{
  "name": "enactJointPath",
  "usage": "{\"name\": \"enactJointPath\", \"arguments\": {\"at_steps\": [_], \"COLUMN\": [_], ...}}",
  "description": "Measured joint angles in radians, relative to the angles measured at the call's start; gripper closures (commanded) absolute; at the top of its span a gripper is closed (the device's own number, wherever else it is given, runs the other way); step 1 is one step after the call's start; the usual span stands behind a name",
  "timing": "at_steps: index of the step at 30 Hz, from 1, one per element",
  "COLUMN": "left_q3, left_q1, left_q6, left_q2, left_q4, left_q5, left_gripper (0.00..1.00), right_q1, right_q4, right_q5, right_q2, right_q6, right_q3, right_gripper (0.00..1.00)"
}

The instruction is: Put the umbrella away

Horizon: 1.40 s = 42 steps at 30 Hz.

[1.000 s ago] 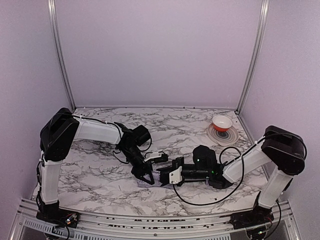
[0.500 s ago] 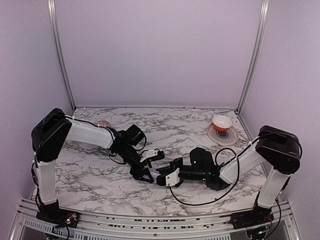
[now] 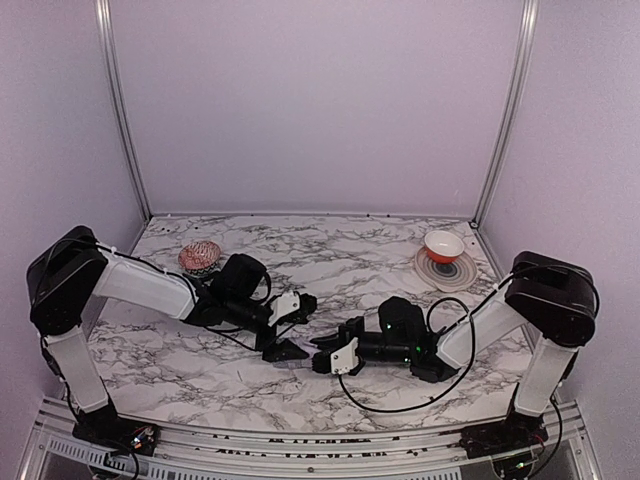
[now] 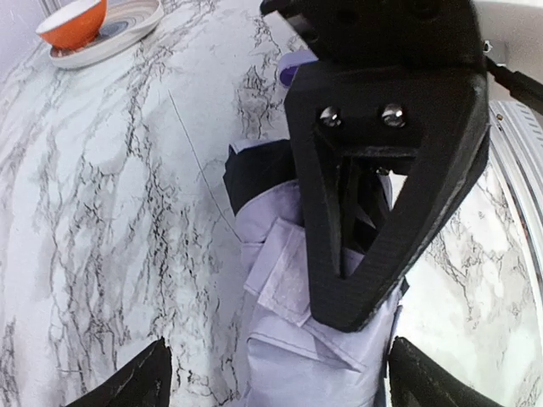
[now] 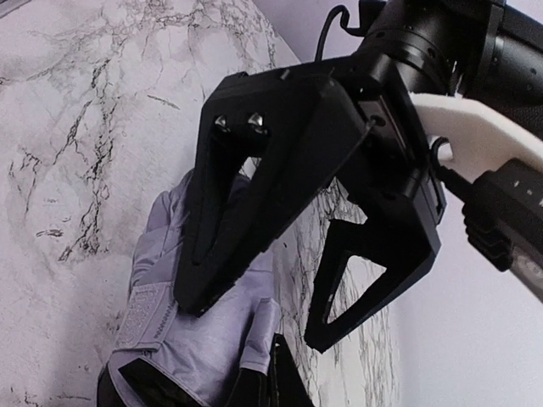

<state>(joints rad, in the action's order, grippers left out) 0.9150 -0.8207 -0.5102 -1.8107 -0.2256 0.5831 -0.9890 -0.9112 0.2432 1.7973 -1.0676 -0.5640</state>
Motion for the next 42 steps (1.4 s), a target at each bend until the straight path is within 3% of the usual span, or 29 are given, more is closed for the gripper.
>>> {"name": "enactJointPath", "arguments": {"at_steps": [4, 11, 17, 19, 22, 24, 26, 42], "left_q3": [-0.055, -0.062, -0.061, -0.061, -0.061, -0.061, -0.061, -0.154], "left_q1": [-0.043, -0.068, -0.068, -0.068, -0.069, -0.069, -0.07, -0.092], "left_q6": [-0.056, -0.071, -0.043, -0.04, -0.028, -0.021, -0.013, 0.013], "left_q2": [0.05, -0.004, -0.046, -0.05, -0.053, -0.053, -0.054, -0.05], "left_q4": [-0.068, -0.112, -0.132, -0.143, -0.152, -0.156, -0.163, -0.391], "left_q5": [-0.044, -0.046, -0.064, -0.071, -0.072, -0.072, -0.075, -0.139], "left_gripper": [0.16, 0.23, 0.48, 0.5, 0.46, 0.25, 0.21, 0.19], "right_q1": [0.0, 0.003, 0.007, 0.007, 0.007, 0.008, 0.009, 0.01], "right_q4": [-0.009, -0.014, -0.014, -0.015, -0.016, -0.017, -0.017, -0.022], "right_q5": [0.001, 0.001, 0.001, 0.001, 0.0, 0.0, 0.001, 0.002], "right_q2": [0.0, 0.0, 0.0, 0.0, 0.0, 0.0, 0.002, 0.005], "right_q6": [0.002, 0.006, 0.009, 0.009, 0.009, 0.009, 0.009, 0.009], "right_q3": [0.004, 0.006, 0.006, 0.006, 0.006, 0.006, 0.006, 0.006], "right_gripper": [1.0, 1.0, 1.0, 1.0, 1.0, 1.0, 1.0, 1.0]}}
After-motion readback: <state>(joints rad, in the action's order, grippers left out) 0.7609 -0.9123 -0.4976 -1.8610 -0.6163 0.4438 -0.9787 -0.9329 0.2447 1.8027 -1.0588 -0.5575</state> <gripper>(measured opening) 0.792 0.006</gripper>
